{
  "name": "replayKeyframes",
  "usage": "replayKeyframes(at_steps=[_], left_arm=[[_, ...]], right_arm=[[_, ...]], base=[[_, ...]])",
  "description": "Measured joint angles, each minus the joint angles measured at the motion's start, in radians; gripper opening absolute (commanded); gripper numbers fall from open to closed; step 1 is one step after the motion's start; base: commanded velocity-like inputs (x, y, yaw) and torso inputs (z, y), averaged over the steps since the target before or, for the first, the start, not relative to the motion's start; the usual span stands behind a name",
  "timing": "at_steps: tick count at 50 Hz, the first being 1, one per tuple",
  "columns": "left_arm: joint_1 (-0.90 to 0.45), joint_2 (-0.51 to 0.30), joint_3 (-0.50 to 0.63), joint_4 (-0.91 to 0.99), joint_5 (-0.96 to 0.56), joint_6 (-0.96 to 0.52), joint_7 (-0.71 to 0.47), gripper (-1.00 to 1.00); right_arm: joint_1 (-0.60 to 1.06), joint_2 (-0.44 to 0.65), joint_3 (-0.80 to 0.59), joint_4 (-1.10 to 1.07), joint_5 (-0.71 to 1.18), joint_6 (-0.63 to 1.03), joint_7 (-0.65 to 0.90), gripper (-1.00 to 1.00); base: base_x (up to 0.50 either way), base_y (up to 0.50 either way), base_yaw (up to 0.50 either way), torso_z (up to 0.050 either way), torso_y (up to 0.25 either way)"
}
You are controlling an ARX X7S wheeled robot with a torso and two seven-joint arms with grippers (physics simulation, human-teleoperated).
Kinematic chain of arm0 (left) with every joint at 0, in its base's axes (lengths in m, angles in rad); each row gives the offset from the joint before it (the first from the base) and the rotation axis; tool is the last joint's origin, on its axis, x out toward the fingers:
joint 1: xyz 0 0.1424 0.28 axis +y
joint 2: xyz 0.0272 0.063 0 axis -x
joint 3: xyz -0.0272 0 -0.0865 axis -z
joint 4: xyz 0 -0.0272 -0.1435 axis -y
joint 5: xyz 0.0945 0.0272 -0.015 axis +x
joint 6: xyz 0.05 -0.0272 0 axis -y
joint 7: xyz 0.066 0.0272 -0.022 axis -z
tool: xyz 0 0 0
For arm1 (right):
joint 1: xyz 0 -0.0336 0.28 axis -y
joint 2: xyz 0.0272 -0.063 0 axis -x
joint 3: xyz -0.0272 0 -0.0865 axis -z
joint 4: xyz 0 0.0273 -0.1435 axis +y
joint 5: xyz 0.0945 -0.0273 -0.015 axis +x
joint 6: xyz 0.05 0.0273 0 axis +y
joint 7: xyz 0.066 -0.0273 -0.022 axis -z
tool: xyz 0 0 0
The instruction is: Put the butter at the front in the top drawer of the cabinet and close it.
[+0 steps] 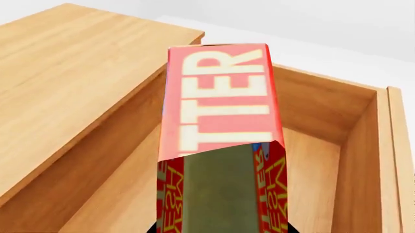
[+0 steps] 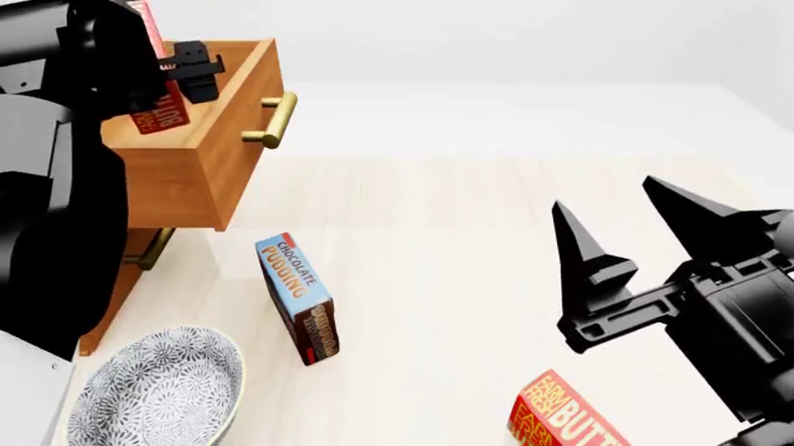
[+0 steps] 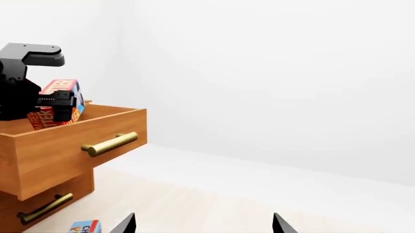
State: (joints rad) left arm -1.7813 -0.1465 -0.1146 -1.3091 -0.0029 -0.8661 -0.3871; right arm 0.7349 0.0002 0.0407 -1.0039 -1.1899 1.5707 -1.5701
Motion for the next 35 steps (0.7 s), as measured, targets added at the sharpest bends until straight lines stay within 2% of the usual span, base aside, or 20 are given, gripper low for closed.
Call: replayKeyframes(at_steps=[15,16,35], left_arm=[[0.002,-0.001,0.002,0.001,0.003,-0.027,0.010,-1.00],[0.001,-0.002,0.002,0.001,0.004,-0.030,0.011,1.00],[-0.011,-0.001,0.035,0.006,0.015,-0.063,0.029,1.00]], right_arm=[[-0.009,0.000,0.010,-0.014,0.014,0.000,0.000,1.00],[-0.010,0.000,0.010,-0.015,0.015,0.000,0.000,1.00],[-0.019,0.000,0.022,-0.037,0.035,0.000,0.000,1.00]], base=[[0.00,0.00,0.00,0.000,0.001],[0.00,0.00,0.00,0.000,0.000],[0.00,0.00,0.00,0.000,0.001]])
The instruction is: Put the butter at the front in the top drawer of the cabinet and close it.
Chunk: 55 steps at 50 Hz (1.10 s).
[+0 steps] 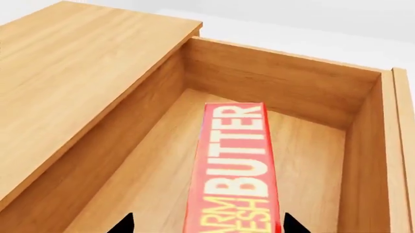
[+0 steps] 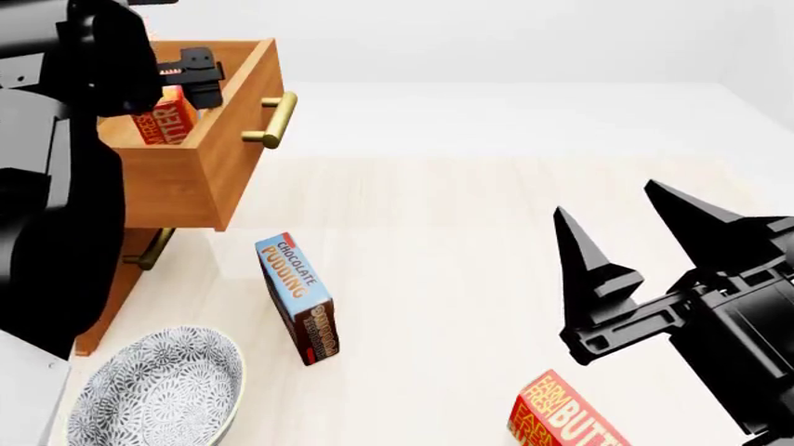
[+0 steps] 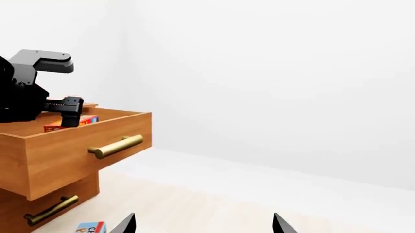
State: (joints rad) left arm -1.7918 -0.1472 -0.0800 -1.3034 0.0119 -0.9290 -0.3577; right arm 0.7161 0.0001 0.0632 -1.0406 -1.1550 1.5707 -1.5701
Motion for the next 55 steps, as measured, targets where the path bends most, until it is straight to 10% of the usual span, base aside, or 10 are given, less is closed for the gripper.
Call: replayKeyframes(at_steps=[28,39,55], left_arm=[[-0.175,0.043,0.173,-0.002,-0.001,0.143,0.179,1.00],[0.055,0.095,0.252,0.597,-0.093,-0.258,0.370,1.00],[0.323,0.030,0.396,1.118,-1.028,-0.559,-0.134,1.00]], right_arm=[[0.010,0.000,-0.010,-0.005,0.007,0.000,0.000,1.00],[0.010,0.000,-0.014,-0.005,0.017,0.000,0.001,1.00],[0.008,0.000,0.005,-0.006,0.037,0.000,0.001,1.00]], base=[[0.00,0.00,0.00,0.000,0.000],[0.00,0.00,0.00,0.000,0.000],[0.00,0.00,0.00,0.000,0.000]])
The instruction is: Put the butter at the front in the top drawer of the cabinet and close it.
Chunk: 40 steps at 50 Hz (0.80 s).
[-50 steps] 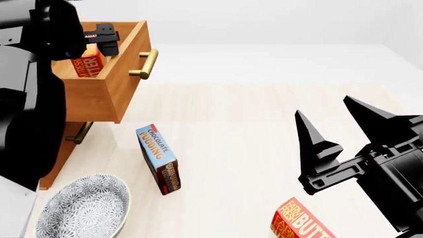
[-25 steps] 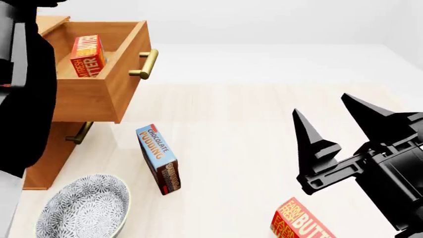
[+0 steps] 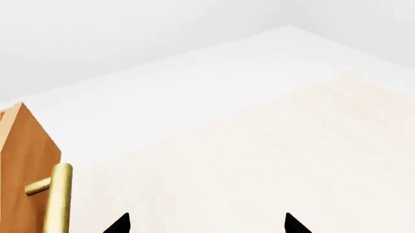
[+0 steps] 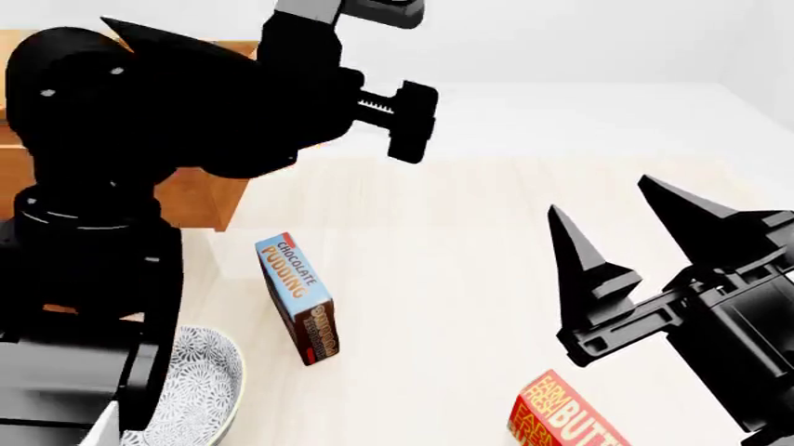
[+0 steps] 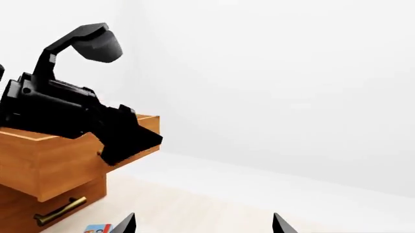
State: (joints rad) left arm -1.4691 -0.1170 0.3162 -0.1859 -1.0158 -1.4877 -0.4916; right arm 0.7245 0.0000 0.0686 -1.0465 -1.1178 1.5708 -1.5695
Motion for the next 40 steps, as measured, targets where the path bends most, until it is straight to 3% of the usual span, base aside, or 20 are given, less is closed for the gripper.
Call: replayKeyframes(at_steps=[7,14,40], left_arm=[[0.064,-0.029,0.049,0.073,-0.298,-0.027,-0.200,1.00],[0.110,-0.058,0.097,0.094,-0.419,-0.015,-0.277,1.00],[0.203,-0.164,0.241,-0.023,-0.265,0.182,-0.223,1.00]], right_arm=[[-0.003,0.000,0.010,0.000,0.012,0.000,0.000,1.00],[-0.006,0.000,0.018,0.000,0.018,0.000,0.000,1.00],[-0.011,0.000,0.053,-0.001,0.041,0.000,-0.001,1.00]], base=[[0.00,0.00,0.00,0.000,0.000],[0.00,0.00,0.00,0.000,0.000],[0.00,0.00,0.00,0.000,0.000]])
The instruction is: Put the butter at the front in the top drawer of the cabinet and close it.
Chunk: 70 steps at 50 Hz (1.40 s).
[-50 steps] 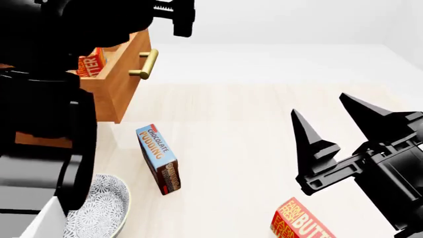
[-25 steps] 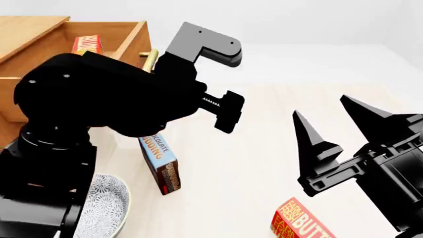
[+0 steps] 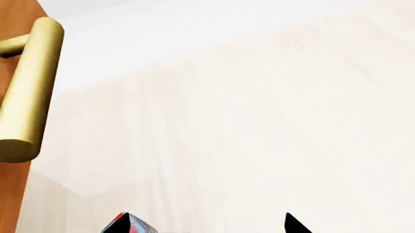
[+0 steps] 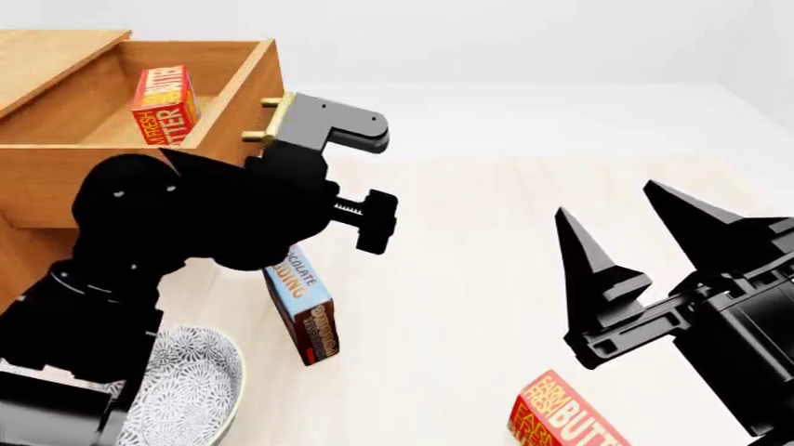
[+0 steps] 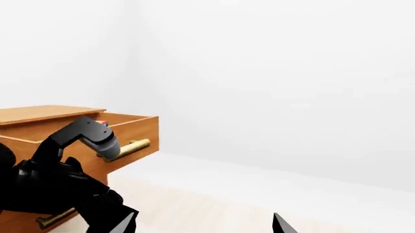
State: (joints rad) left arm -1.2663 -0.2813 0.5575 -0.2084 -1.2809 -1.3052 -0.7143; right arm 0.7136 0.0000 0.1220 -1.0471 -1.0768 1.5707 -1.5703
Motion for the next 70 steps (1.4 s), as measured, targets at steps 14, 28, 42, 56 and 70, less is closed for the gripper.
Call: replayKeyframes(at_steps=[14,28,42,56,70], left_arm=[[-0.007,-0.039,-0.014,-0.101,0.062,0.101,0.022,1.00],[-0.045,-0.080,-0.032,-0.265,0.141,0.210,0.052,1.00],[-0.073,-0.157,-0.049,-0.363,0.171,0.265,0.048,1.00],[-0.112,-0.235,-0.070,-0.580,0.275,0.413,0.015,1.00],[-0.065,-0.274,-0.159,-0.579,0.141,0.618,-0.084,1.00]], right_arm=[[-0.003,0.000,0.017,0.000,0.018,0.000,0.000,1.00],[-0.007,0.000,0.031,0.000,0.036,0.000,0.001,1.00],[-0.006,0.000,0.033,0.000,0.037,0.000,0.000,1.00],[-0.005,0.000,0.035,0.000,0.036,0.000,0.000,1.00],[-0.011,0.000,0.040,0.002,0.043,0.000,0.000,1.00]], base=[[0.00,0.00,0.00,0.000,0.000],[0.00,0.00,0.00,0.000,0.000],[0.00,0.00,0.00,0.000,0.000],[0.00,0.00,0.00,0.000,0.000],[0.00,0.01,0.01,0.000,0.000]])
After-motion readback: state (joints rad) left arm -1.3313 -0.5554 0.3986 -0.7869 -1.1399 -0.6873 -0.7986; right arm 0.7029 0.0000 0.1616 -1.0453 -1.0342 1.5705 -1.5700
